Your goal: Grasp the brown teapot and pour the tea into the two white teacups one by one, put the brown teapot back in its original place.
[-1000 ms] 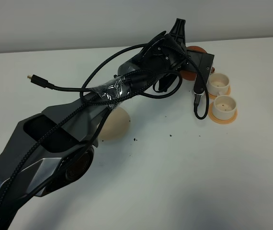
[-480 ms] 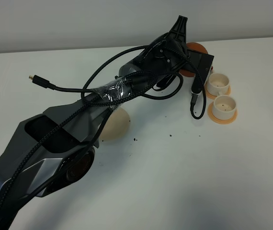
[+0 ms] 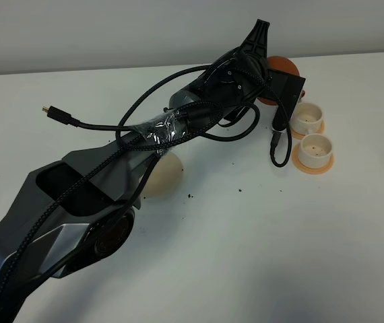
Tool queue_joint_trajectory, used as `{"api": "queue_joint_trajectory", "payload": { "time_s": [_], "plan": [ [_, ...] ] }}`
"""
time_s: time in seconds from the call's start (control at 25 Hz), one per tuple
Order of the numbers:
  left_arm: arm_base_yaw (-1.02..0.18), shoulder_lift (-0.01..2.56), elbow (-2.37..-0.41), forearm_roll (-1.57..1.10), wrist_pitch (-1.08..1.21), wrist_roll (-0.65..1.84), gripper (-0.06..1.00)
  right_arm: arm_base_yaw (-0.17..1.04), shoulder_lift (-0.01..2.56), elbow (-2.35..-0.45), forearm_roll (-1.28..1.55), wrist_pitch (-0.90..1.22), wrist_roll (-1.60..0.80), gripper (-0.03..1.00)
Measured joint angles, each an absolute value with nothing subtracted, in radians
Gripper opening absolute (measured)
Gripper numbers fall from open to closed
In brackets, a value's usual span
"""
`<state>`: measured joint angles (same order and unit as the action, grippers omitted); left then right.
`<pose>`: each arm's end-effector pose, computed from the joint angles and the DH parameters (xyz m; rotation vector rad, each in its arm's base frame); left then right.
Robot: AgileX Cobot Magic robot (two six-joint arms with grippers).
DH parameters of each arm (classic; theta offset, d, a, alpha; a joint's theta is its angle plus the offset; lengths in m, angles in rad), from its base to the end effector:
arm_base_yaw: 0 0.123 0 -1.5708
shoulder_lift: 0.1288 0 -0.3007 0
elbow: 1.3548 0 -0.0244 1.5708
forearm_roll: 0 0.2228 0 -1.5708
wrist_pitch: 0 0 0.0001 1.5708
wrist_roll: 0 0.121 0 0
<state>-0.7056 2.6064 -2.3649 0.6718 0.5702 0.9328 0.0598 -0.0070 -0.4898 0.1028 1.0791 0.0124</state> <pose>0.4777 -0.3535 0.1655 1.9437 1.1798 0.8230 -0.0206 0.0097 0.2456 -0.0547 2.0650 0.1680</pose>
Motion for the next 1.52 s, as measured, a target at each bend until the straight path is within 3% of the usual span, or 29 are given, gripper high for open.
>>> {"api": "queue_joint_trajectory", "payload": {
  "time_s": [1.52],
  "plan": [
    [-0.719,2.606,-2.365,0.768,0.514,0.936,0.12,0.06,-0.007,-0.49,0.103,1.079,0.012,0.37]
  ]
}}
